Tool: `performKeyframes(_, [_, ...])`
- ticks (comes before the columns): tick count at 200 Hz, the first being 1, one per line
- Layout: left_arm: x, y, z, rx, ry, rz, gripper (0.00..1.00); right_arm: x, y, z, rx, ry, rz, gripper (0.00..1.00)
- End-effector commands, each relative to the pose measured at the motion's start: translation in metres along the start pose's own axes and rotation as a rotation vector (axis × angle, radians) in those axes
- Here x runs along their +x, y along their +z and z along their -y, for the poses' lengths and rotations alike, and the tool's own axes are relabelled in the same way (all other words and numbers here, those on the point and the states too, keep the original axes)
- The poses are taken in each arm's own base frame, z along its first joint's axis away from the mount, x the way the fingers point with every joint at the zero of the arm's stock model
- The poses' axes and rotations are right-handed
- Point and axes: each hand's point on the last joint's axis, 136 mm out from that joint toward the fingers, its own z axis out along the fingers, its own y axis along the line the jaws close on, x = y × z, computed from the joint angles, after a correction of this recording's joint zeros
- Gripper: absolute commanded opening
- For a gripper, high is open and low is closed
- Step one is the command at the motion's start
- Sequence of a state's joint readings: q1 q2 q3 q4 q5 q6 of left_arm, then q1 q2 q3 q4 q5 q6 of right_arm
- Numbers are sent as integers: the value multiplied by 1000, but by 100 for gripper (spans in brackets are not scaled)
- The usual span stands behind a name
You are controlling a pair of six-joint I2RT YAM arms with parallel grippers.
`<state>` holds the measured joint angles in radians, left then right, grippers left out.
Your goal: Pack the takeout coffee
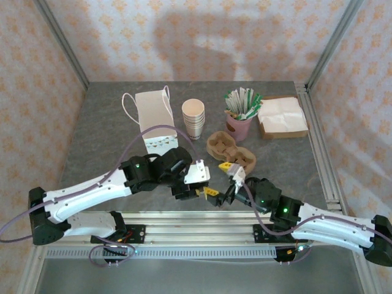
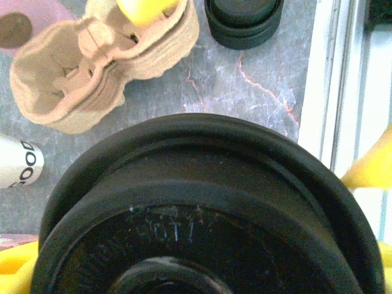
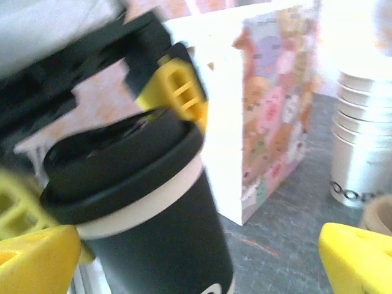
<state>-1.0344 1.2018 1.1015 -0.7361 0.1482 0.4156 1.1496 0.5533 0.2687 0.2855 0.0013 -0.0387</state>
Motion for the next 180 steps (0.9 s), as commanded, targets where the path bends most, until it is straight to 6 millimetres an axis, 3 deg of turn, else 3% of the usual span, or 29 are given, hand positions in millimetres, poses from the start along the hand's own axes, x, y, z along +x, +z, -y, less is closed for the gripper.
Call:
performKeyframes(1, [16, 10, 1, -3, -15, -78, 86, 1, -10, 42, 238, 340, 47, 99])
performKeyframes(55, [34, 37, 1, 5, -10, -192, 89, 44, -17, 43, 287, 617, -109, 100])
performKeyframes(87, [46, 53, 1, 17, -22, -248, 90, 66, -30, 62, 432, 682, -161, 100])
performKeyframes(125, [55, 64, 1, 20, -18, -296, 92, 77, -40, 74, 524, 727, -179, 98])
performKeyframes(180, [66, 81, 2, 13, -21, -315, 93, 77, -40, 73, 518, 739, -180, 98])
